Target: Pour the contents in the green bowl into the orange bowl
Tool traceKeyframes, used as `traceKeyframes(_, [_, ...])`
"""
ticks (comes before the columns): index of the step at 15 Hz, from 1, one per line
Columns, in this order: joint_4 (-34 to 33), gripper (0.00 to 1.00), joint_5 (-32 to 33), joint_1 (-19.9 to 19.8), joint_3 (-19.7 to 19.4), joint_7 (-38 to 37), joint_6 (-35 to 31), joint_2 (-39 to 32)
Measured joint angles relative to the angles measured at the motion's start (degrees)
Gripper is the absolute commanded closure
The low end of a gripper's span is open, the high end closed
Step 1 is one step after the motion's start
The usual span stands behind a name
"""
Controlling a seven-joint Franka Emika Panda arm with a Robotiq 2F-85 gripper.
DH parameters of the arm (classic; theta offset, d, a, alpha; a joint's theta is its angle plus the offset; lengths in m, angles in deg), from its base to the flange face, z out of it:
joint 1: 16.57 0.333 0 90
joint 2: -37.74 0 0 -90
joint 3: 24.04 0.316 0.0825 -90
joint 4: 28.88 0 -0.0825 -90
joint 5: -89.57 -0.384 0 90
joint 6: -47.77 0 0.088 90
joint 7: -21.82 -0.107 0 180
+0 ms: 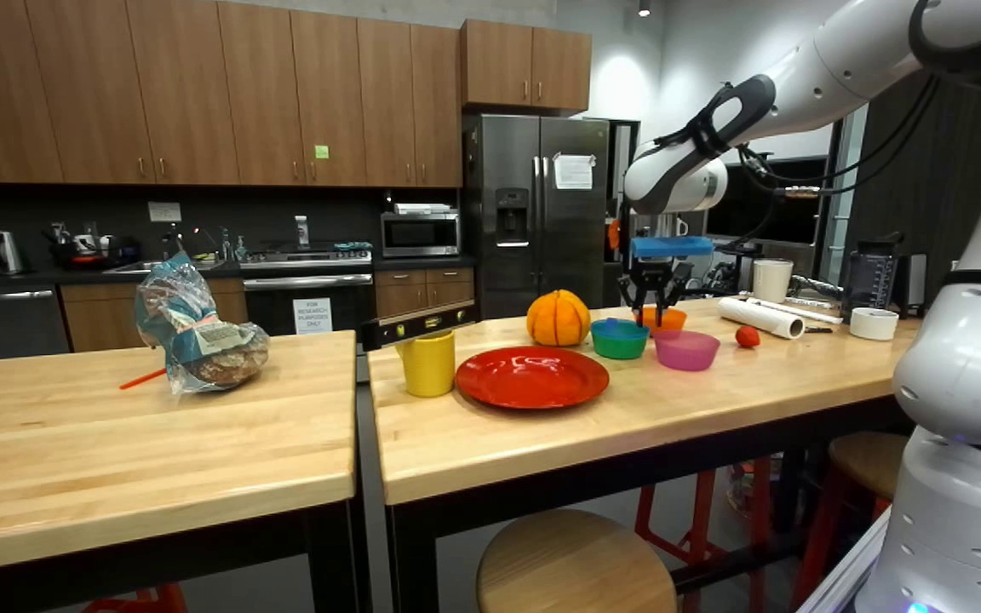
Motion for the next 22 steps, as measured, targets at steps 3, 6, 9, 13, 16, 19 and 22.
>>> traceKeyframes(3, [0.0,0.12,0.0,0.0,0.0,1.5,0.0,0.5])
traceKeyframes(6, [0.0,0.0,-0.7,0.1,0.0,5.2,0.0,1.7])
traceKeyframes(9, [0.0,0.0,-2.1,0.2,0.2,10.1,0.2,3.3])
traceKeyframes(13, [0.0,0.0,-2.5,0.9,0.3,17.0,1.8,5.7])
traceKeyframes(16, [0.1,0.0,-2.5,1.5,0.5,21.3,3.5,7.6])
traceKeyframes(19, [0.2,0.0,-2.5,1.9,0.7,24.4,4.8,9.6])
traceKeyframes(22, [0.5,0.0,-2.5,2.2,0.7,26.6,5.8,11.9])
